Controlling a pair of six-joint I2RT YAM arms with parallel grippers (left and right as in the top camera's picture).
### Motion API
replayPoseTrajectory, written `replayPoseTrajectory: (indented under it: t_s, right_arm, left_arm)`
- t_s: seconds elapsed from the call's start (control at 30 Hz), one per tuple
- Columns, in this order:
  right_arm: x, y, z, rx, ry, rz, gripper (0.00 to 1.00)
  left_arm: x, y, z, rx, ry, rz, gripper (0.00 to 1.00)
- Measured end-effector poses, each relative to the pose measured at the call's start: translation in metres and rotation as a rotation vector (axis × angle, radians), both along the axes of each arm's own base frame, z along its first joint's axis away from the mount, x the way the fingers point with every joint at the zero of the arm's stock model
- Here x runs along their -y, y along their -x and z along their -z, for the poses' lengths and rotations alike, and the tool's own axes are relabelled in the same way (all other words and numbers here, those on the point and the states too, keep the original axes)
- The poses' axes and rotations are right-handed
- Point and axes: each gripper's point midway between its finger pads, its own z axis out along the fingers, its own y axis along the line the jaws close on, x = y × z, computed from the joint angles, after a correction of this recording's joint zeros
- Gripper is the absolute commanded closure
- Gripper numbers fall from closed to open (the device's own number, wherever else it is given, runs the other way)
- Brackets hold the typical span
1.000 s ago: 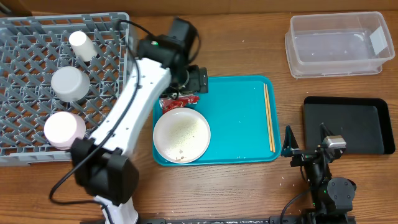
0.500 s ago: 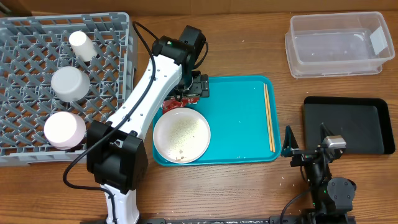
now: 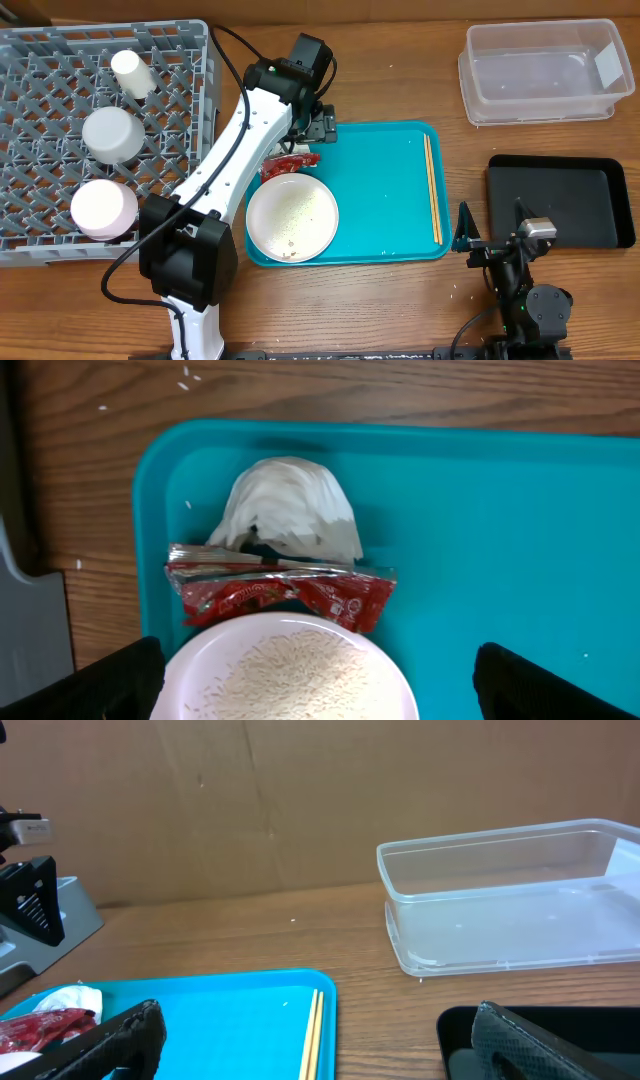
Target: Sort waste into correct bins and load items into the dishwasher
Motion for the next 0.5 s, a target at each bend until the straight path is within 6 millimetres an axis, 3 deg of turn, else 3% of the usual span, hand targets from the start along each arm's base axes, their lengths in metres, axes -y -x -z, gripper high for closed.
replayPoseTrajectory:
  t_s: [0.5]
  right_arm:
    - [0.0,0.0,0.0,-0.001,0.0,0.0,0.0]
  left_arm:
    - [0.012,0.022,0.004,-0.107,0.08,0.023,0.0]
